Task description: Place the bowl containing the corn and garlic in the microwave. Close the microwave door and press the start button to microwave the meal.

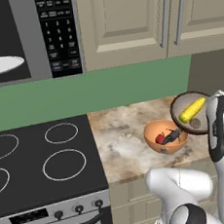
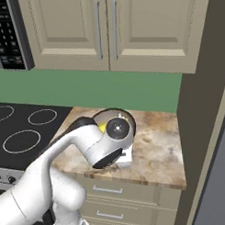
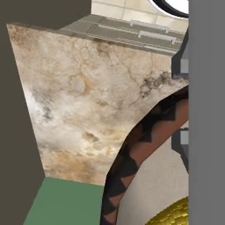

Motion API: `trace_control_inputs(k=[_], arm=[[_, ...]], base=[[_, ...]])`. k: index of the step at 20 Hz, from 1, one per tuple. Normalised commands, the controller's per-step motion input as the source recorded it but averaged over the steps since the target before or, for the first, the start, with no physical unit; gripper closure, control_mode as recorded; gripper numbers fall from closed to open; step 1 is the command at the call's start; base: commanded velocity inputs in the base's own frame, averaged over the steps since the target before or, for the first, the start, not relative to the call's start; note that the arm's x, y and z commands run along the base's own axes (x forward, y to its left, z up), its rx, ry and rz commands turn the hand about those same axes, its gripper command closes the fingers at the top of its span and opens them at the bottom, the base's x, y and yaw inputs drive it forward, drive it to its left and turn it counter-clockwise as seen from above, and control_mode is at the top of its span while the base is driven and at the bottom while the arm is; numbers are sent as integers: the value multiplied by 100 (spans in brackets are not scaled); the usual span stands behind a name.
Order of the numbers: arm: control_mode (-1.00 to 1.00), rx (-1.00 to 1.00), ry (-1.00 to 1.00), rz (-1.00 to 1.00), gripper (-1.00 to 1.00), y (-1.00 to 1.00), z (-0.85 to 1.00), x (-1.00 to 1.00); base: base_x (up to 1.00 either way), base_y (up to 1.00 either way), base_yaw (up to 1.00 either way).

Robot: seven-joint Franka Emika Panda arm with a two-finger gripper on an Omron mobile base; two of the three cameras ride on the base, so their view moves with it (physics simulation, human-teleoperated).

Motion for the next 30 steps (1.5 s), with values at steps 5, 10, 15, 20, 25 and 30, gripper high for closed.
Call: trace_control_inputs(k=[5, 10, 15, 20, 25, 30], arm=[[-100, 0, 0, 26, 100, 65, 59, -2], [-100, 0, 0, 34, 100, 57, 29, -16], [-100, -7, -7, 25, 100, 39, 4, -39], [-100, -10, -4, 11, 100, 16, 4, -21], [100, -1, 3, 6, 100, 0, 0, 0], [100, 0, 0, 0, 100, 0, 0, 0]], base=[[0, 0, 0], [0, 0, 0], [0, 0, 0], [0, 0, 0], [0, 0, 0], [-33, 19, 12]])
